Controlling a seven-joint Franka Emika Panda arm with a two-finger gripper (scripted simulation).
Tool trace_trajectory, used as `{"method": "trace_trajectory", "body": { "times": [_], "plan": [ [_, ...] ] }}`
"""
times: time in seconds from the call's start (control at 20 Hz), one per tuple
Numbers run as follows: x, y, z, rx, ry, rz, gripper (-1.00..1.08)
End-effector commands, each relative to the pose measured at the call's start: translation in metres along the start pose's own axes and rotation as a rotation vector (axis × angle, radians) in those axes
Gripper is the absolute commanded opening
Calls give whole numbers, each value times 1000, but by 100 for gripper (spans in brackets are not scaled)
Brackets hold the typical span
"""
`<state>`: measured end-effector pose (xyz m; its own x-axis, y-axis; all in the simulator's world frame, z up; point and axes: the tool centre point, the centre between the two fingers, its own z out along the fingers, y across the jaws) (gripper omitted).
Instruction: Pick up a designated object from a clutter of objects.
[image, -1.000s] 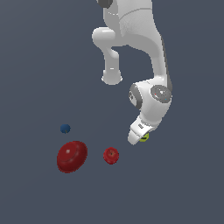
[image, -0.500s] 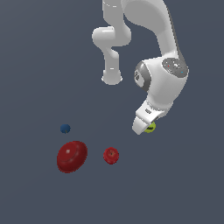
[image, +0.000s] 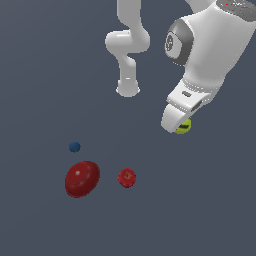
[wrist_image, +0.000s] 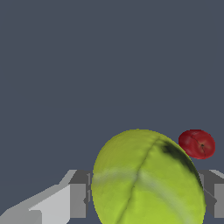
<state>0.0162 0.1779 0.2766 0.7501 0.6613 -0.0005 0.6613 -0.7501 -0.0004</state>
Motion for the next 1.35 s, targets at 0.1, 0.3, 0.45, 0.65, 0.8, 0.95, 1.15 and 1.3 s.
{"method": "trace_trajectory", "body": {
  "times": [0.1, 0.3, 0.45, 0.65, 0.8, 0.95, 1.15, 1.3],
  "plan": [
    [2, -5, -50, 0, 1, 0, -100],
    [4, -9, -91, 0, 1, 0, -100],
    [5, -10, -117, 0, 1, 0, -100],
    [7, -12, -143, 0, 1, 1, -100],
    [9, -13, -157, 0, 1, 1, -100],
    [10, -13, -166, 0, 0, 2, -100],
    [11, -13, -171, 0, 0, 2, -100],
    [11, -13, -171, 0, 0, 2, -100]
  ]
}}
